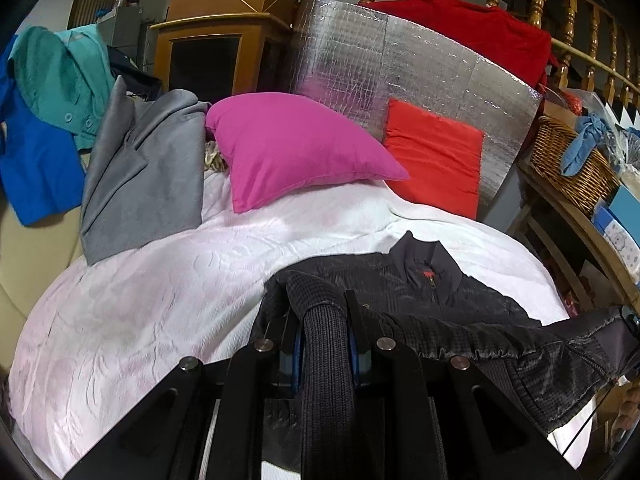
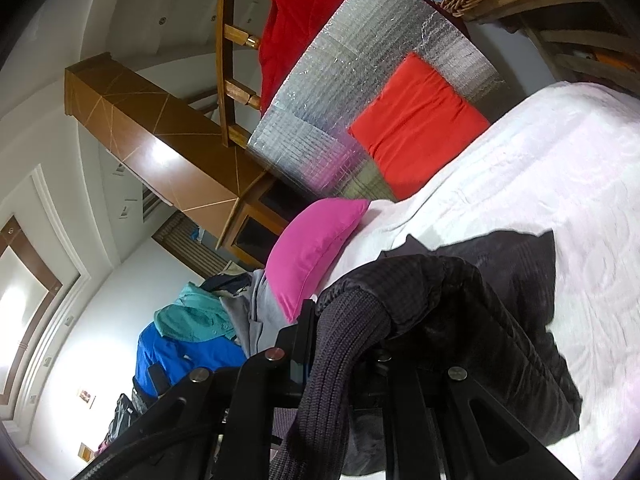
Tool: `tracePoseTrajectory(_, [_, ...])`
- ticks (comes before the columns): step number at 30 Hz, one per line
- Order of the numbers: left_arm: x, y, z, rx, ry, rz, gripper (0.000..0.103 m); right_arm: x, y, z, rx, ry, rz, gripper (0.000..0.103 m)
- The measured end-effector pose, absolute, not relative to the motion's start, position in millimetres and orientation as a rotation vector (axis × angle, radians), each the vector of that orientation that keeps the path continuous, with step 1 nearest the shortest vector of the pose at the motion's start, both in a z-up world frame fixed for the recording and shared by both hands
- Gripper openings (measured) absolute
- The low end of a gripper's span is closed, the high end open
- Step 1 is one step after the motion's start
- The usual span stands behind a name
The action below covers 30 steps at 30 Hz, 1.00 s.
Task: Fold large clothes
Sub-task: 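Lay the folded hem onto the jacket and open both tools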
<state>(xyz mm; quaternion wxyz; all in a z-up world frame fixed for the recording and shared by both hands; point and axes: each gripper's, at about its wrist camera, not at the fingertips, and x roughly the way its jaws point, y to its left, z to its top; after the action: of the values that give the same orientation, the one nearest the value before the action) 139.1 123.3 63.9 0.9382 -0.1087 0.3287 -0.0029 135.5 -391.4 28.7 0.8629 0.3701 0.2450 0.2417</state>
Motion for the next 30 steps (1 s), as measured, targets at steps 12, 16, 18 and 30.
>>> tracePoseTrajectory(12, [230, 110, 44, -0.2, 0.737, 0.025, 0.019, 249, -397, 9, 0.792, 0.589, 0.368, 0.012])
tracePoseTrajectory(16, [265, 103, 14, -0.173, 0.817, 0.048, 0.019, 287, -397, -15, 0.784, 0.67, 0.302, 0.012])
tracePoseTrajectory(18, [279, 102, 0, -0.162, 0.853, 0.061, 0.019, 304, -398, -28, 0.77, 0.71, 0.273, 0.012])
tracePoseTrajectory(30, [325, 113, -36, -0.293, 1.02, -0.004, 0.043, 343, -410, -75, 0.892, 0.83, 0.252, 0.073])
